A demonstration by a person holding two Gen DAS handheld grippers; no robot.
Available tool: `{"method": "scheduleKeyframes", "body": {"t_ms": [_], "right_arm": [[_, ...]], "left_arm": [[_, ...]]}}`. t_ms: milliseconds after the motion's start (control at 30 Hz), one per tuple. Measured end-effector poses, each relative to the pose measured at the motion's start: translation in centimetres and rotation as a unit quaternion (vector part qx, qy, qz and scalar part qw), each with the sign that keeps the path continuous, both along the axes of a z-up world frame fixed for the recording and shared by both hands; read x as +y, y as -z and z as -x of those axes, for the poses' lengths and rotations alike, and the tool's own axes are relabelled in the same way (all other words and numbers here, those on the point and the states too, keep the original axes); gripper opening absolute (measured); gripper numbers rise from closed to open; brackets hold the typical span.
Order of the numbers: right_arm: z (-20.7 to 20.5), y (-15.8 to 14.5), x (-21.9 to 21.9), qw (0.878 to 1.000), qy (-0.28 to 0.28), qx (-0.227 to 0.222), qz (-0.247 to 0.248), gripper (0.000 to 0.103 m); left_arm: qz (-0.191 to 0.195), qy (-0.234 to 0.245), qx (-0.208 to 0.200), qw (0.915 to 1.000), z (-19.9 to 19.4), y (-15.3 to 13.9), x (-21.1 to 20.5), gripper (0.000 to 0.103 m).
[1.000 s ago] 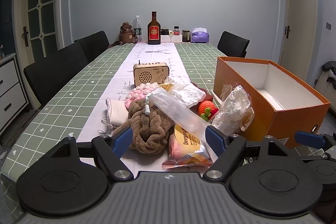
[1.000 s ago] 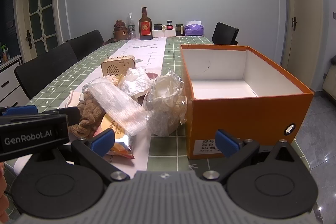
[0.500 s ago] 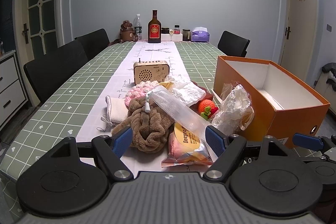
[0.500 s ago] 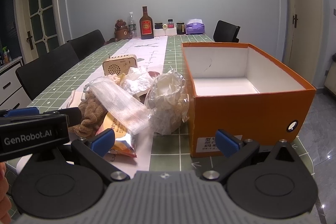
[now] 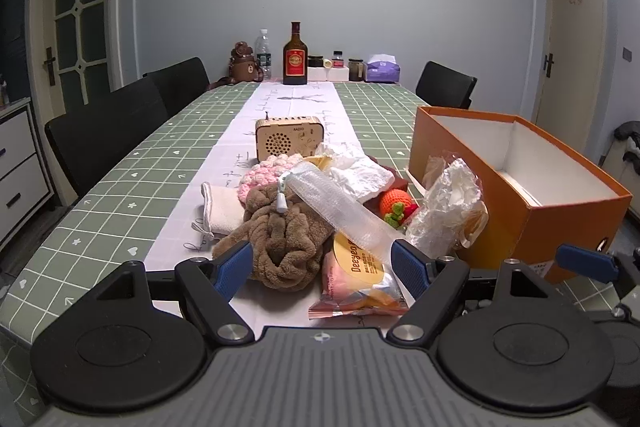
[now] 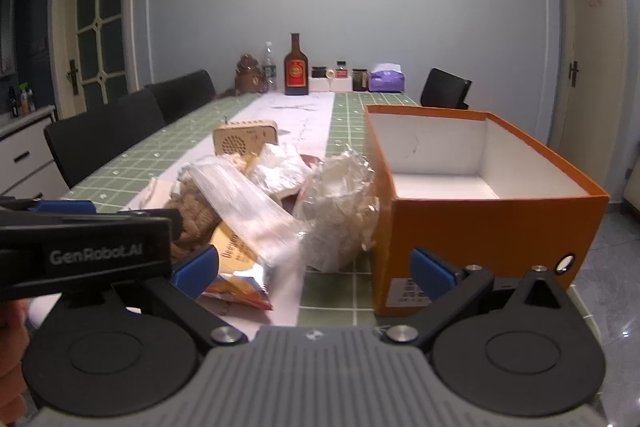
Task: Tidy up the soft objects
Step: 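Reach the right gripper to the clear plastic bag and close on it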
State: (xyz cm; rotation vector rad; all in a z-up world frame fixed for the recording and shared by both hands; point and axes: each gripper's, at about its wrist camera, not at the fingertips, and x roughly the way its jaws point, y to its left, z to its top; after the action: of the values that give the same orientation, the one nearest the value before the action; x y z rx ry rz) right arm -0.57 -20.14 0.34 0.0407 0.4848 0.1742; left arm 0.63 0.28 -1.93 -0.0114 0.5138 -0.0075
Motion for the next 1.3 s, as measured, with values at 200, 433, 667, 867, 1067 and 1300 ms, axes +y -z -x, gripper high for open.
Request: {"method": "scheduleKeyframes", "body": {"t_ms": [200,433,667,867,1067,1300], "right_arm": [[-0.7,0.5,0.0,1.000,0.010,-0.001,-0.010,0.100],[-1.6,1.5,1.3,0.999,-0.010,0.032,-0.022,0.095],[-2.9,1.4,2.5,1.000,-0.006,0.027,-0.007,0.093],[-5.0,1.9,3.7,0.999,0.021,0.029,0.019,0.092],[-7.0,2.6,4.6,0.996,0.082,0.006,0.016,0.092],[-8.7,3.4,5.8,0.988,0.153,-0.017,0.020,0.093]], "left_arm": [[0.024,-0.019,-0.025,0.9992,0.2,-0.6,1.4,0.092],[0.032,-0.069,-0.052,0.9958,-0.3,-0.4,4.1,0.092],[0.023,-0.078,-0.027,0.9963,-1.8,2.0,5.6,0.092],[0.032,-0.074,-0.015,0.9966,-2.8,3.6,6.5,0.092],[0.043,-0.068,-0.001,0.9968,-3.9,4.6,6.8,0.092],[0.050,-0.064,0.001,0.9967,-4.8,5.4,7.3,0.092]]}}
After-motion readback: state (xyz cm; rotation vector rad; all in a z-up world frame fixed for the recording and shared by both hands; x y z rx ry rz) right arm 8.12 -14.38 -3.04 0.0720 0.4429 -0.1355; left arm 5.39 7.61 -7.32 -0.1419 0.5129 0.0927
